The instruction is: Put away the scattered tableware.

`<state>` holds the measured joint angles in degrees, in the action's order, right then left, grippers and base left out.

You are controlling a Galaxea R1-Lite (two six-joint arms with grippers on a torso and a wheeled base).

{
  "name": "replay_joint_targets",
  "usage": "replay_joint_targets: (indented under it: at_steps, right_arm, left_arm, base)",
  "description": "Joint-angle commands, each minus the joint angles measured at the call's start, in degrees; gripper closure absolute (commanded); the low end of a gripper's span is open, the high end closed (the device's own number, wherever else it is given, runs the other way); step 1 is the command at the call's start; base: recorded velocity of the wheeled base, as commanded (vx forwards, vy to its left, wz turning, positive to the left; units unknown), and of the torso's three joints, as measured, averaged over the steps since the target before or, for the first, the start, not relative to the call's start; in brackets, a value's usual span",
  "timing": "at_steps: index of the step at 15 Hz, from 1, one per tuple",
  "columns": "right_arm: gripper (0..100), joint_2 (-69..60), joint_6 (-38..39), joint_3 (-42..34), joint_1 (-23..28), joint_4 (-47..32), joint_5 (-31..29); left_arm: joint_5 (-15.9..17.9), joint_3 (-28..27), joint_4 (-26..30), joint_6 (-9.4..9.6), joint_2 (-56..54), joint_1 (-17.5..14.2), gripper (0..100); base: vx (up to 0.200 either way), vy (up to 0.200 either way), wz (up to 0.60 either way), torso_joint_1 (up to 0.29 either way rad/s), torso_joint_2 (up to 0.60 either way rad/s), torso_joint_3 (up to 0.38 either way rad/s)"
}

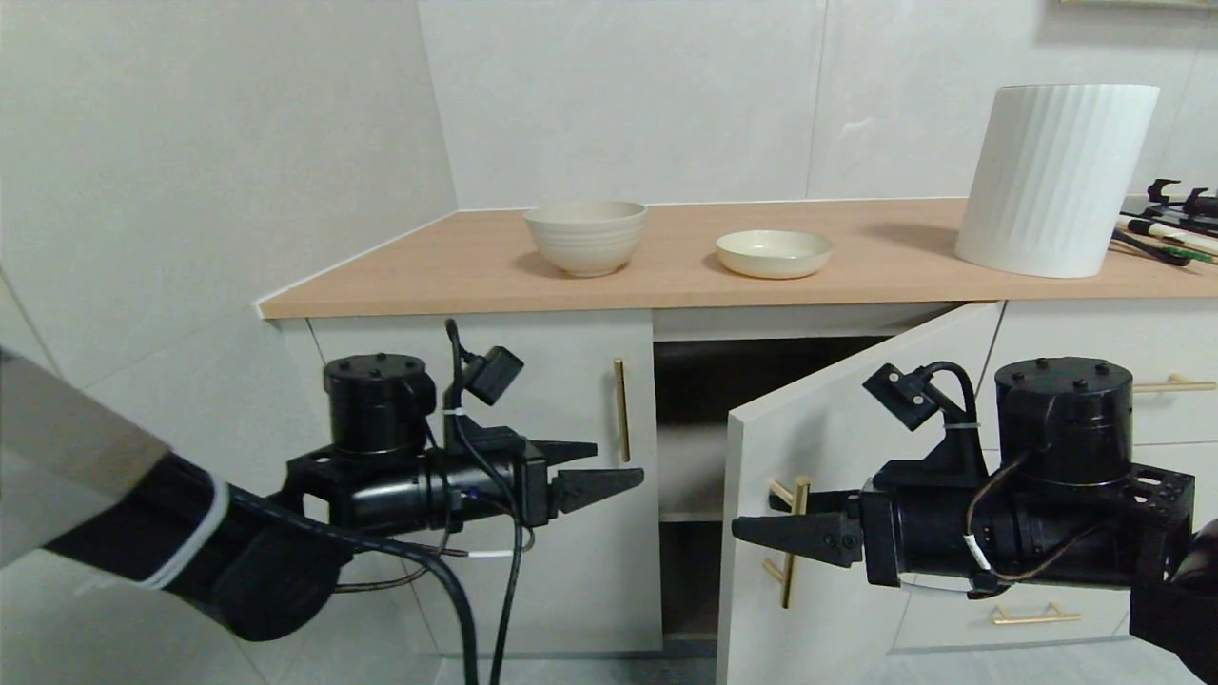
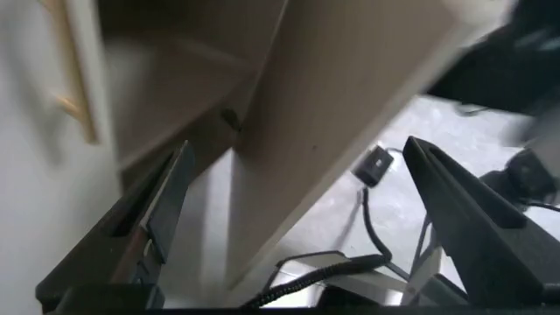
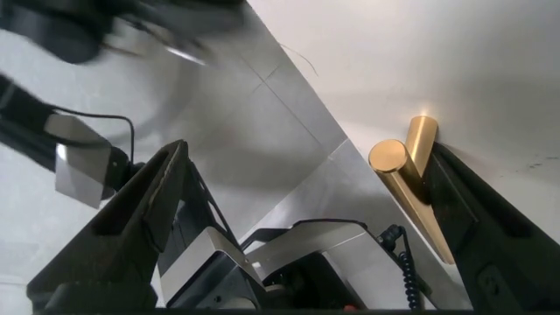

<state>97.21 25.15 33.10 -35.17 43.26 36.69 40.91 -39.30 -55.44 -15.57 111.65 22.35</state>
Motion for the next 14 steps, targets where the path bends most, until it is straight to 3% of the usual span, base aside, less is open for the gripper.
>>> replay_joint_targets:
  at_steps: [1,3,7,8,12,14]
  right_arm:
    - [0,0.70,0.08,-0.05,-1.66,-0.29,-0.04]
    - [0,0.79,0.08,-0.05,-1.66,-0.29,-0.04]
    - [0,0.79,0.08,-0.14,-1.66,-0.29,-0.04]
    - [0,0.88,0.08,-0.23,-1.66,-0.29,-0.04]
    - [0,0.88,0.08,-0.40,-1.74,-0.29,-0.04]
    - [0,0.88,0.08,-0.40,-2.62,-0.29,-0.13]
  left_arm:
    - [-6.72,-0.78,-9.51,-1.31,15.35,4.99,0]
    - [-9.18,-0.42,-13.90,-3.59,16.58,6.66,0]
    - [-9.36,-0.51,-14.08,-4.03,16.23,6.83,0]
    - [-9.36,-0.51,-14.08,-4.03,16.14,6.83,100]
    - [-10.77,-1.83,-17.24,-4.03,16.32,6.83,100]
    - [-11.38,-1.92,-21.55,-4.03,16.75,6.83,100]
  base:
    - [0.000,0.000,0.00,0.000,0.00,0.000]
    - [0.000,0.000,0.00,0.000,0.00,0.000]
    - [0.000,0.000,0.00,0.000,0.00,0.000]
    - [0.000,0.000,0.00,0.000,0.00,0.000]
    - [0.000,0.000,0.00,0.000,0.00,0.000]
    - [0.000,0.000,0.00,0.000,0.00,0.000]
